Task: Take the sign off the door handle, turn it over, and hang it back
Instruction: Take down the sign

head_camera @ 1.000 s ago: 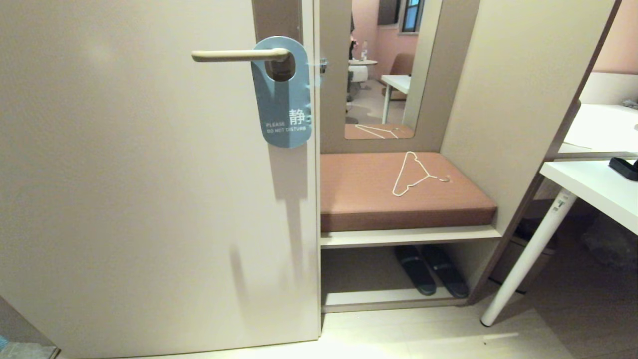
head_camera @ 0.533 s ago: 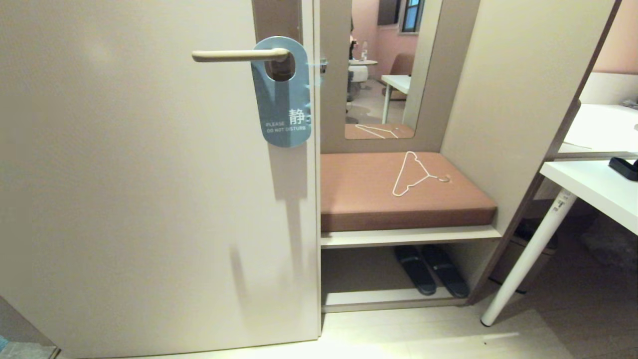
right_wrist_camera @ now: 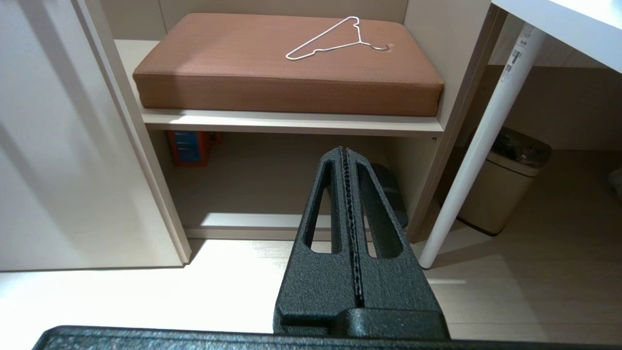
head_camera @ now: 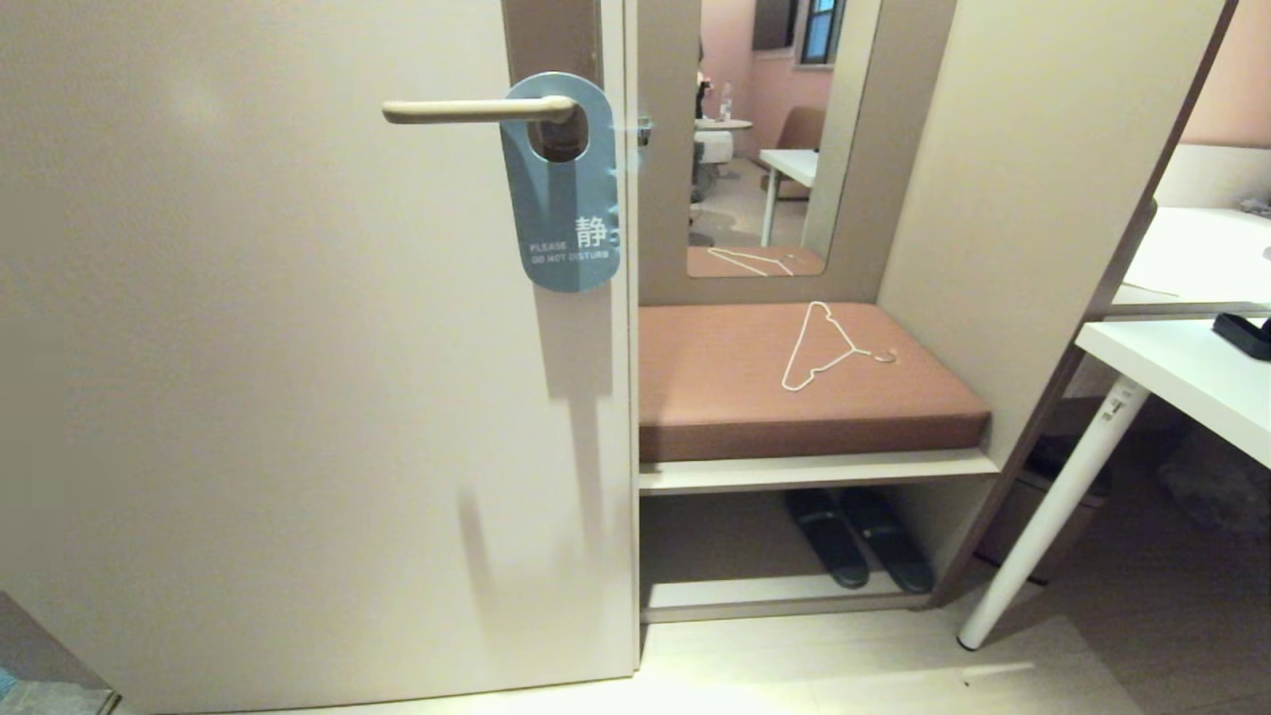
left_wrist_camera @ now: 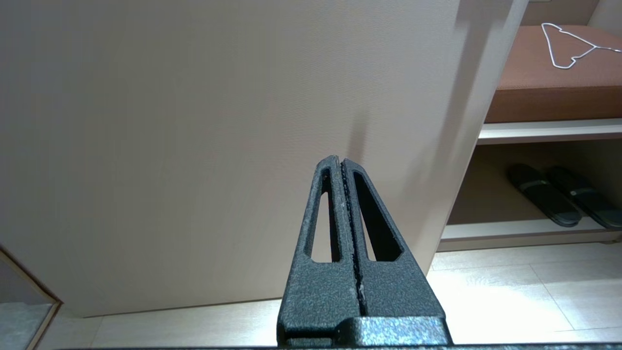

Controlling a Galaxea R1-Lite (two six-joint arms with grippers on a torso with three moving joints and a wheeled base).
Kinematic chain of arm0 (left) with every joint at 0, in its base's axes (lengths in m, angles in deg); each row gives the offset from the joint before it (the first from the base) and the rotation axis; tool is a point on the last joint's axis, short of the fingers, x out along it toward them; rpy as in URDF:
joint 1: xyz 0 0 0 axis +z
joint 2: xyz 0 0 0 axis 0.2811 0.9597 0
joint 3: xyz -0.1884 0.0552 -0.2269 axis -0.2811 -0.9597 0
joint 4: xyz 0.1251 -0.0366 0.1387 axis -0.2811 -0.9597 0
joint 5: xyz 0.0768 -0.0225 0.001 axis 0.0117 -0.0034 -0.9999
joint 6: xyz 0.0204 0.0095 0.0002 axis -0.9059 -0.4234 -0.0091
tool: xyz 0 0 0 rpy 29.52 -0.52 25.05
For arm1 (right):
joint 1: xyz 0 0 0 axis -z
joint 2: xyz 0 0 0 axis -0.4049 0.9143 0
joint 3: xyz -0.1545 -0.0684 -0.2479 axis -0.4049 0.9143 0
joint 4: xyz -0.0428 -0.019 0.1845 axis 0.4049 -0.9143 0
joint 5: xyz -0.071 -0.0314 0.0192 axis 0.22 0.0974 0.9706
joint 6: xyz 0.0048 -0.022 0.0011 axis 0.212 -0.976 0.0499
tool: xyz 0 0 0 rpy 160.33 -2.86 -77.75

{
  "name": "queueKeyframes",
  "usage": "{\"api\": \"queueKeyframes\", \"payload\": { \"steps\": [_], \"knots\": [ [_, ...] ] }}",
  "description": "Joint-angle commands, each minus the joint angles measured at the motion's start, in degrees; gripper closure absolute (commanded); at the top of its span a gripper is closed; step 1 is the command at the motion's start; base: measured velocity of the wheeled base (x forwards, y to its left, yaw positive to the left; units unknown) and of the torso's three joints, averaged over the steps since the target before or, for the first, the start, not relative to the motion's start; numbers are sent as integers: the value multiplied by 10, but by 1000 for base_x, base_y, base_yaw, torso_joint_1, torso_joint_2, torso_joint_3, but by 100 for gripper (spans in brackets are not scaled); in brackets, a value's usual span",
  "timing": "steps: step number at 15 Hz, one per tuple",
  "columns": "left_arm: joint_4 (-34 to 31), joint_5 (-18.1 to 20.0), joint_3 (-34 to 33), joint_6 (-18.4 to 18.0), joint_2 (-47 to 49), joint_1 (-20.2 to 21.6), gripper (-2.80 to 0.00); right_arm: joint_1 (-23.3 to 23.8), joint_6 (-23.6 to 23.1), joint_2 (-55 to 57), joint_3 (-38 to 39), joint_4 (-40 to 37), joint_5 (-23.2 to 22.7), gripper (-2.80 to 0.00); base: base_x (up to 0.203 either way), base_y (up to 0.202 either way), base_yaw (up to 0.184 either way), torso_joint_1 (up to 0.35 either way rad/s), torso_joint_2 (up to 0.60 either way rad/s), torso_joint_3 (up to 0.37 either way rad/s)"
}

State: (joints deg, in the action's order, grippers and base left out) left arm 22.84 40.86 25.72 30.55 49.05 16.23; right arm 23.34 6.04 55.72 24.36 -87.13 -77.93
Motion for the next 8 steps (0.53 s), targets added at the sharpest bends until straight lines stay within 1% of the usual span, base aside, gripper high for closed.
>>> {"api": "queueKeyframes", "payload": {
  "steps": [1, 8],
  "knots": [
    [0, 0, 0, 0, 1, 0, 0, -1, 0, 1, 0, 0, 0, 0, 0, 0, 0, 0, 0, 0],
    [0, 0, 0, 0, 1, 0, 0, 0, 1, 1, 0, 1, 1, 0, 0, 0, 0, 0, 0, 0]
  ]
}}
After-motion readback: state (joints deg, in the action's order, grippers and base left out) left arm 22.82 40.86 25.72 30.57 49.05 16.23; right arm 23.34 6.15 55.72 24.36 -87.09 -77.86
